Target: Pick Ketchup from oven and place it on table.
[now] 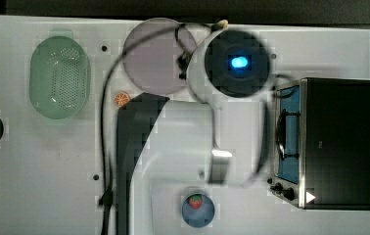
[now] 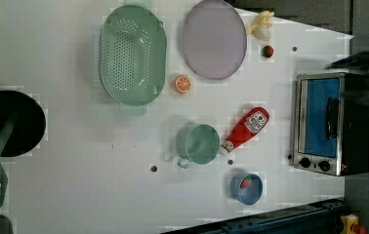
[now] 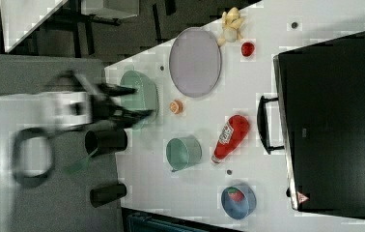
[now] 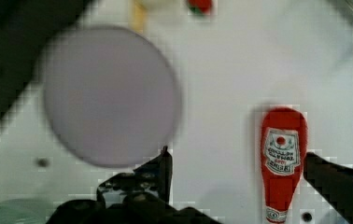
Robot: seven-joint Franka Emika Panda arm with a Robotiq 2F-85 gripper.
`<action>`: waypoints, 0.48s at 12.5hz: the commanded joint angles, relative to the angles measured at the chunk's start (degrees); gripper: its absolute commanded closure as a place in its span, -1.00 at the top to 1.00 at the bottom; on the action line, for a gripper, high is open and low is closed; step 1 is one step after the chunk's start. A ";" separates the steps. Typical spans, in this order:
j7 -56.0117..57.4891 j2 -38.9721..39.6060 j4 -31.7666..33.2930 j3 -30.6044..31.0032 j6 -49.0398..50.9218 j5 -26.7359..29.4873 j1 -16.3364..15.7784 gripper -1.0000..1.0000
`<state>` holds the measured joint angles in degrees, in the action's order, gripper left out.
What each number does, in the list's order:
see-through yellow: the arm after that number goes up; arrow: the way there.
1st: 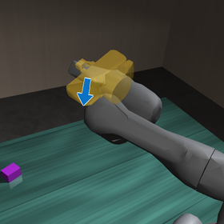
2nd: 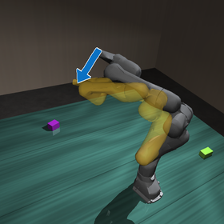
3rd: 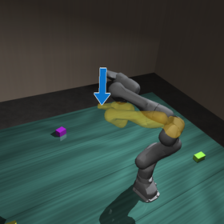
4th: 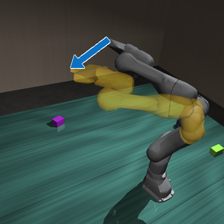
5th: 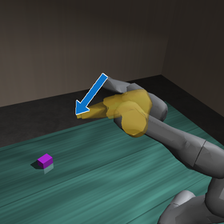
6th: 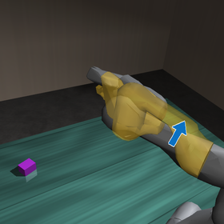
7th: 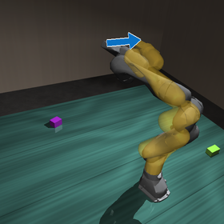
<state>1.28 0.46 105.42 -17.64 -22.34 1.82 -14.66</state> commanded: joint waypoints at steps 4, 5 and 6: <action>-2.08 -1.44 -16.20 -0.27 22.88 -4.17 0.34 1.00; -2.08 -1.53 -17.08 -0.24 24.87 -4.14 0.33 1.00; -2.08 -1.53 -17.88 -0.13 24.28 -4.14 0.32 1.00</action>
<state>1.28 -4.26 87.51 -17.58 -0.15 -1.65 -13.36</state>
